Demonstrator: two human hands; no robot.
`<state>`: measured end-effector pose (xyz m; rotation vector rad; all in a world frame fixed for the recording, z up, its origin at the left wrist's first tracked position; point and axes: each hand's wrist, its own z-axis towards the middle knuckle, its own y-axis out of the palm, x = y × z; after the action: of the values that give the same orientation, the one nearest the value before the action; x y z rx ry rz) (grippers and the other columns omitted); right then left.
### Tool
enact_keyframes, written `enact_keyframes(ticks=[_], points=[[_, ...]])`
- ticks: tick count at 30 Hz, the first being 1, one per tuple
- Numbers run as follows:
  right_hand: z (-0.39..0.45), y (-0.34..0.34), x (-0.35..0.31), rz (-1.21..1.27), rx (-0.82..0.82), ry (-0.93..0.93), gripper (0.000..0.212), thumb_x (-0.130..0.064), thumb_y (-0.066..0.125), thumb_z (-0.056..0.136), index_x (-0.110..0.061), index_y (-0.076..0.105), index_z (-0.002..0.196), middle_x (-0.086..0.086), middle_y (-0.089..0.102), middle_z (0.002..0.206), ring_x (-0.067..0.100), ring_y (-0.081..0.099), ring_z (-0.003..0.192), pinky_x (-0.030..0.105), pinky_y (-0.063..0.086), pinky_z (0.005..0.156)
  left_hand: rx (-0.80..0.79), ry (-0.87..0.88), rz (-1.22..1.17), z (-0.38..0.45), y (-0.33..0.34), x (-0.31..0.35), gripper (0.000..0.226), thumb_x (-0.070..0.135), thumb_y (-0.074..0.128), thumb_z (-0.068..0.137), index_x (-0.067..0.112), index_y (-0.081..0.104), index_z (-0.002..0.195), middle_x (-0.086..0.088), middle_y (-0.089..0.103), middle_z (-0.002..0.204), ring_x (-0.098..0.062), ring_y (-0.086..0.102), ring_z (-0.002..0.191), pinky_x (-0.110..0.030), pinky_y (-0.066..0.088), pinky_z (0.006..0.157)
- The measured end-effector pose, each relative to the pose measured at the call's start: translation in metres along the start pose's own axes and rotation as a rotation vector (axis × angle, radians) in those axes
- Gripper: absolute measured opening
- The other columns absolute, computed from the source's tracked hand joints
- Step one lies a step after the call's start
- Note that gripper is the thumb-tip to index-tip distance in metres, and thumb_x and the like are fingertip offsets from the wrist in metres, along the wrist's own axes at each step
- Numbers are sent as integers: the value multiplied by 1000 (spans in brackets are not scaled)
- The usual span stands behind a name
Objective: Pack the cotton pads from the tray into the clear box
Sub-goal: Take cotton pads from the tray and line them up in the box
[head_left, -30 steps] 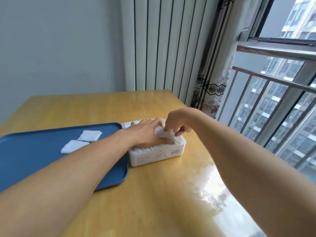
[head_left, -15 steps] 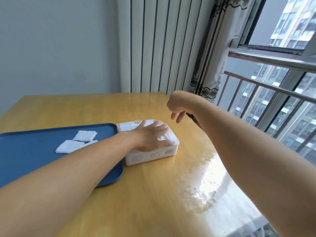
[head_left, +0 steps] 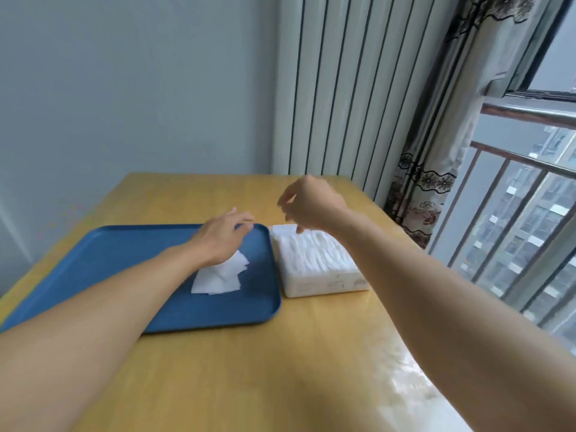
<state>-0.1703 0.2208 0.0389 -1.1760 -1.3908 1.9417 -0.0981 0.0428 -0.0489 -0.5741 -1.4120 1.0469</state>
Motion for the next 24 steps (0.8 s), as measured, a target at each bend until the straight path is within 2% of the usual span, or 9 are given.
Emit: enact_keyframes(ticks=[2,4,6,8,11,13,17,21,24], points=[[-1,31,-31,41,-119,-125,22,-13,59,88,-29,74,91,-3,77,86,19,73,69,34,62,72,-39,-111,44,-20,-13,-46,41,35,39,109,29,49,148,3,33,164,-13,18,156,-36,21,121],[-1,61,-49,-71,-257,-212,21,-20,63,94,-21,74,111,1,72,110,24,69,87,32,58,80,-112,-158,65,-34,-17,-73,41,41,42,108,34,49,148,9,36,163,-11,20,155,-37,23,121],[1,90,-62,-216,-317,-229,33,-28,62,96,-10,68,123,6,68,119,27,66,102,34,56,87,-153,-148,49,-44,-17,-90,41,41,49,105,37,50,146,16,35,161,-7,20,154,-37,21,123],[1,109,-64,-215,-333,-162,38,-31,64,93,-7,63,122,7,67,119,27,64,102,32,53,79,-121,-134,-11,-49,-15,-96,41,38,59,102,34,56,142,19,41,157,-7,26,152,-35,23,123],[0,118,-60,-147,-352,-73,40,-40,69,89,-10,59,114,4,60,104,26,58,91,30,42,67,-22,-140,-94,-47,-12,-102,34,36,72,91,37,67,124,15,60,142,-11,48,138,-37,37,116],[-3,118,-56,-56,-340,-50,35,-40,71,87,-10,61,102,5,61,95,23,57,82,29,40,59,13,-128,-118,-45,-12,-100,31,31,79,84,34,71,114,11,65,129,-12,55,125,-33,42,106],[-17,127,-43,374,-154,0,17,-23,71,85,-16,56,90,4,65,89,22,60,77,32,50,65,21,-99,-201,-42,-14,-93,25,25,87,77,32,72,94,10,67,103,-10,58,94,-26,43,79],[-29,133,-37,740,-31,0,19,-16,72,87,-22,54,92,6,71,93,17,64,67,30,51,56,12,-58,-358,-45,-19,-84,17,13,70,90,29,73,93,13,73,97,-2,65,89,-24,47,83],[-33,131,-36,857,-5,-17,18,-12,71,89,-21,57,95,7,75,91,12,63,58,36,56,64,20,-53,-613,-45,-28,-70,30,14,50,98,20,77,87,10,75,92,3,63,83,-22,43,84]])
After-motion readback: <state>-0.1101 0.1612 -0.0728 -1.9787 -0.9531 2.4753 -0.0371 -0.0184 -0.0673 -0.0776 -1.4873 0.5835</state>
